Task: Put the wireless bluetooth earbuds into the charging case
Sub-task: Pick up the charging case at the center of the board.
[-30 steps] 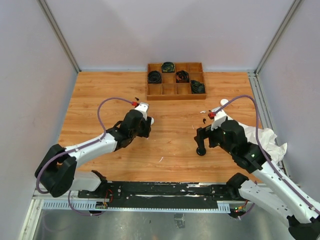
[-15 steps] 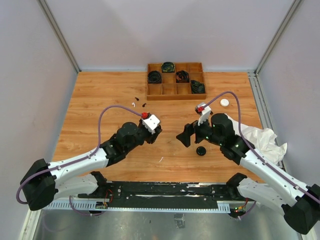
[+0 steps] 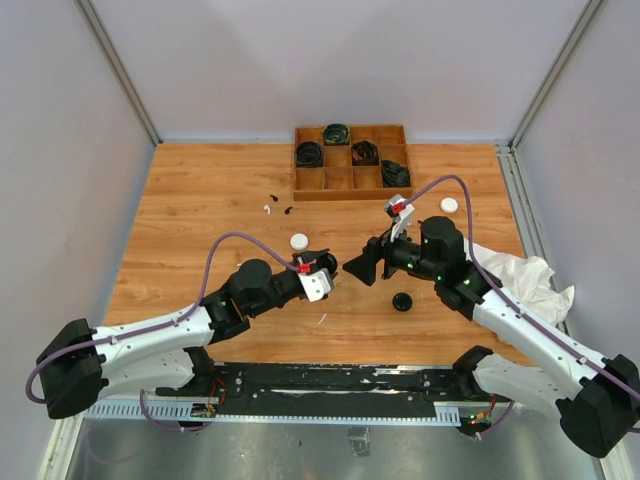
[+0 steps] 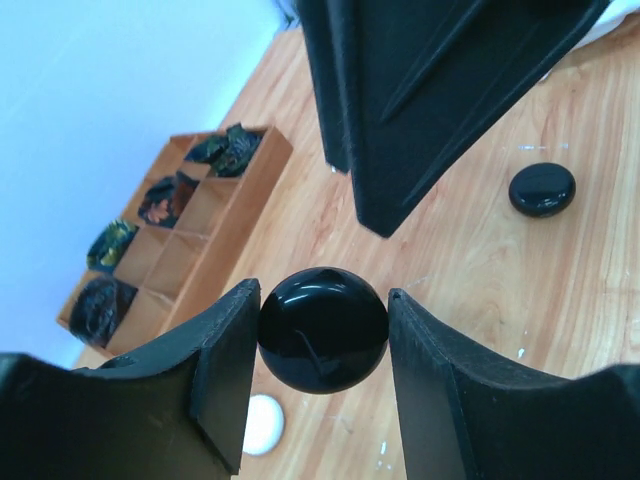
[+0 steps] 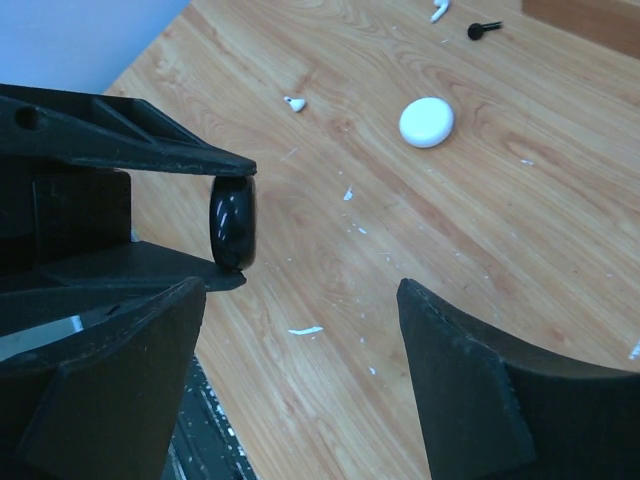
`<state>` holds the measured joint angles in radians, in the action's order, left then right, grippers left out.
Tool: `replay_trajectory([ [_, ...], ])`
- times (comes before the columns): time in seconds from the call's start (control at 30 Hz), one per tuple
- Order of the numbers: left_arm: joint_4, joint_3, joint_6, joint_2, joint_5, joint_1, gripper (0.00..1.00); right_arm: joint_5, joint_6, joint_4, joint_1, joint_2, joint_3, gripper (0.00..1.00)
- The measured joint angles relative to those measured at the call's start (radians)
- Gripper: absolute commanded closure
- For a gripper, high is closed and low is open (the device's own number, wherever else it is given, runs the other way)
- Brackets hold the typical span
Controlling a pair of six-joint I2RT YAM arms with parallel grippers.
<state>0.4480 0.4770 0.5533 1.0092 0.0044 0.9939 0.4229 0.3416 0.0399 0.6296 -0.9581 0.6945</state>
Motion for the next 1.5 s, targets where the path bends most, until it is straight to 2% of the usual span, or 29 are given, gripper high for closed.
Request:
replay_trajectory([
  [0.4,0.044,-0.007,0.14,0.018,0.043,0.04,0.62,0.162,0.025,0.053,0.0,-0.089,0.021,0.35],
  [0.6,0.043,-0.006,0.182,0.049,0.045,0.056,0.62,0.207,0.02,0.05,0.0,-0.113,0.041,0.45],
  [1.3,0.044,0.007,0.226,0.056,0.042,0.09,0.61,0.276,-0.058,-0.037,0.001,-0.182,0.082,0.57],
  [1.37,0.044,0.007,0.226,0.055,0.041,0.09,0.61,0.277,-0.062,-0.042,0.001,-0.182,0.082,0.61],
  [1.5,0.041,0.007,0.227,0.055,0.035,0.09,0.56,0.285,-0.073,-0.044,0.002,-0.182,0.083,0.76],
])
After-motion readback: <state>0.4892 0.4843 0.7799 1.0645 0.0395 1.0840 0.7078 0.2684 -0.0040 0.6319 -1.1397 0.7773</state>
